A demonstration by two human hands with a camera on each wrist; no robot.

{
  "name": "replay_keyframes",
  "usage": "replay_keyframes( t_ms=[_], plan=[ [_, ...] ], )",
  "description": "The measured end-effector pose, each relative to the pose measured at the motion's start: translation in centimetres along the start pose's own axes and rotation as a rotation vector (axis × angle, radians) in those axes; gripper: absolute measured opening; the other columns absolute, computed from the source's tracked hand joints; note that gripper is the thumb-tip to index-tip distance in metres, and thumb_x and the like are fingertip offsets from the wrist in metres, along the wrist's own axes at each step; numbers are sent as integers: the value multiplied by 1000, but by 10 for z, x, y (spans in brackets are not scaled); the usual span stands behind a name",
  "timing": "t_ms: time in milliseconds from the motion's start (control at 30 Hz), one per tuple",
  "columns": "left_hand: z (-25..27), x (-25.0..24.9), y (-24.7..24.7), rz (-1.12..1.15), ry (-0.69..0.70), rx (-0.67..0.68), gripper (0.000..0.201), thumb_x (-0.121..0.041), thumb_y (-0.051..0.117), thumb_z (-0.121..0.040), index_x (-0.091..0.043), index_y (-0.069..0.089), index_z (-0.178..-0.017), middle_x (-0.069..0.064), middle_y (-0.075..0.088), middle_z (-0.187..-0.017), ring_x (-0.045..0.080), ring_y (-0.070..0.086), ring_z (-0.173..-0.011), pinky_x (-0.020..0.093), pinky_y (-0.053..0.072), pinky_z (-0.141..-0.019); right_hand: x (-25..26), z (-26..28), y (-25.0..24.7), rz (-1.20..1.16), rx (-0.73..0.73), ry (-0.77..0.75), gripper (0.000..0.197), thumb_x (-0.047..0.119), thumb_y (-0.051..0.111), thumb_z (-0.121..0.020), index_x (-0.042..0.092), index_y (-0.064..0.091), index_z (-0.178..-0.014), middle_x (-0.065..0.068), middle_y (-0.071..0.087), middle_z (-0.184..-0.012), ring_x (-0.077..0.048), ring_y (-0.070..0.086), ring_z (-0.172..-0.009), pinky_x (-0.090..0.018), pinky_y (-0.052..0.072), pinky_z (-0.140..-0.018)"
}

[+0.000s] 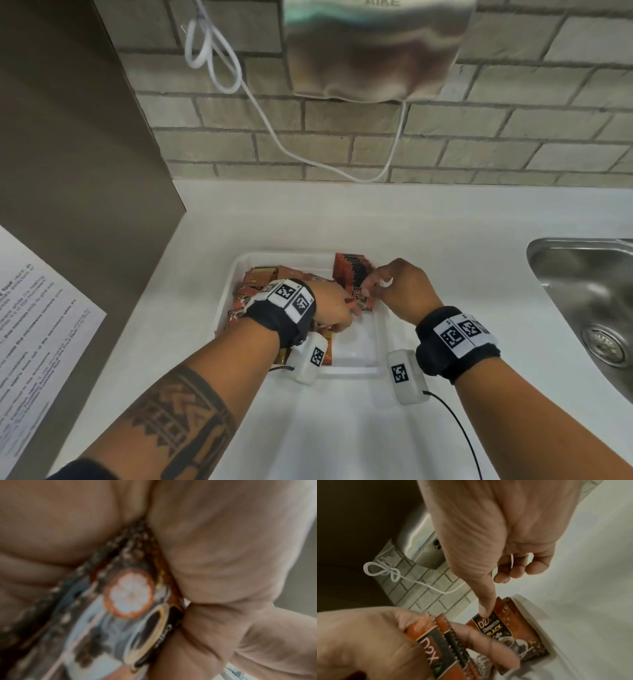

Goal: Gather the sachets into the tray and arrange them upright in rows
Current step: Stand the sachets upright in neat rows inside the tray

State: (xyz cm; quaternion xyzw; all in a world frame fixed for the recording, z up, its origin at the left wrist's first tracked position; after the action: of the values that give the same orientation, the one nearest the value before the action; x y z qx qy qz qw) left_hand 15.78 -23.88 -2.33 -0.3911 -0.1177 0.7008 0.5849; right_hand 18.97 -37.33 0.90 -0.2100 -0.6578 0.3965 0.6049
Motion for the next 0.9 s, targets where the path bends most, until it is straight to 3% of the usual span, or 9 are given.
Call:
replay_keyframes(
  t_ms=[100, 200, 267, 400, 500, 567, 667, 767, 900],
  plan=[
    [-14, -2, 8, -28, -60, 28, 56, -14, 63, -75, -14, 64, -131, 10, 73, -103, 24, 65, -73, 29, 51, -63, -6, -1, 5, -55, 12, 29, 10, 11, 73, -82, 17, 79, -80, 14, 59, -77, 2, 53, -75, -1, 37, -64],
    [-26, -1, 10, -67, -86, 28, 70, -21, 62, -60, -16, 66, -129, 10, 73, -114, 27, 74, -89, 35, 59, -73, -12, -5, 9, -69, 3, 45, 8, 11, 75, -82, 16, 79, -85, 16, 56, -79, 5, 51, -76, 0, 36, -65],
    [-32, -1, 10, -95, -88, 20, 73, -24, 61, -55, -19, 69, -127, 7, 75, -109, 25, 73, -88, 35, 59, -74, -16, -8, 10, -90, -17, 63, 9, 9, 76, -81, 15, 79, -87, 15, 55, -81, 3, 52, -75, 0, 36, -65],
    [-35, 3, 9, -85, -106, 21, 64, -20, 62, -59, -17, 70, -123, 7, 76, -90, 24, 67, -67, 27, 53, -60, -23, -15, 12, -90, -31, 65, 8, 13, 77, -82, 20, 77, -85, 9, 57, -86, -5, 53, -81, -4, 37, -65],
    [-44, 8, 13, -81, -102, 25, 73, -26, 62, -51, -20, 71, -123, 7, 76, -107, 24, 73, -79, 36, 61, -74, -26, -19, 13, -101, -23, 63, 8, 13, 78, -82, 20, 76, -84, 12, 56, -83, -1, 51, -77, -6, 35, -62],
    [-49, 10, 16, -64, -97, 21, 73, -27, 63, -50, -20, 72, -122, 7, 75, -109, 24, 73, -83, 40, 61, -79, -27, -20, 14, -111, -16, 56, 8, 12, 77, -82, 19, 76, -86, 12, 55, -81, -1, 51, -74, -6, 35, -60],
    [-47, 10, 16, -14, -90, 18, 70, -24, 63, -53, -16, 72, -121, 9, 76, -105, 24, 71, -77, 31, 57, -69, -26, -19, 16, -147, -12, 34, 9, 10, 79, -82, 17, 76, -87, 10, 56, -81, 0, 52, -73, -4, 37, -62],
    [-45, 10, 16, -6, -85, 24, 68, -23, 63, -54, -15, 71, -122, 11, 76, -102, 26, 69, -72, 31, 54, -64, -27, -21, 16, -159, -13, 17, 12, 12, 81, -79, 21, 75, -85, 4, 58, -85, -2, 53, -74, -5, 37, -62],
    [-49, 11, 16, -22, -72, 41, 71, -27, 62, -53, -16, 71, -122, 11, 76, -103, 23, 65, -69, 33, 56, -67, -26, -22, 16, -175, -9, -4, 15, 13, 82, -79, 25, 74, -84, 3, 57, -86, -4, 52, -73, -7, 38, -61]
  ],
)
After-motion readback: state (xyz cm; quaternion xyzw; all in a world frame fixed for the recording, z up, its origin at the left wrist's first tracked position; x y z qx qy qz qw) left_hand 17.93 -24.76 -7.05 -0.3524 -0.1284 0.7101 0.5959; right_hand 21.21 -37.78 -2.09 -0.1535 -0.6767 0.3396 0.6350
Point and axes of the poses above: each hand's wrist, its own z-axis away from the middle knuckle, its own y-axis out of the palm, x = y × z, the point moved 7 cm from there along -z, towards the middle knuckle
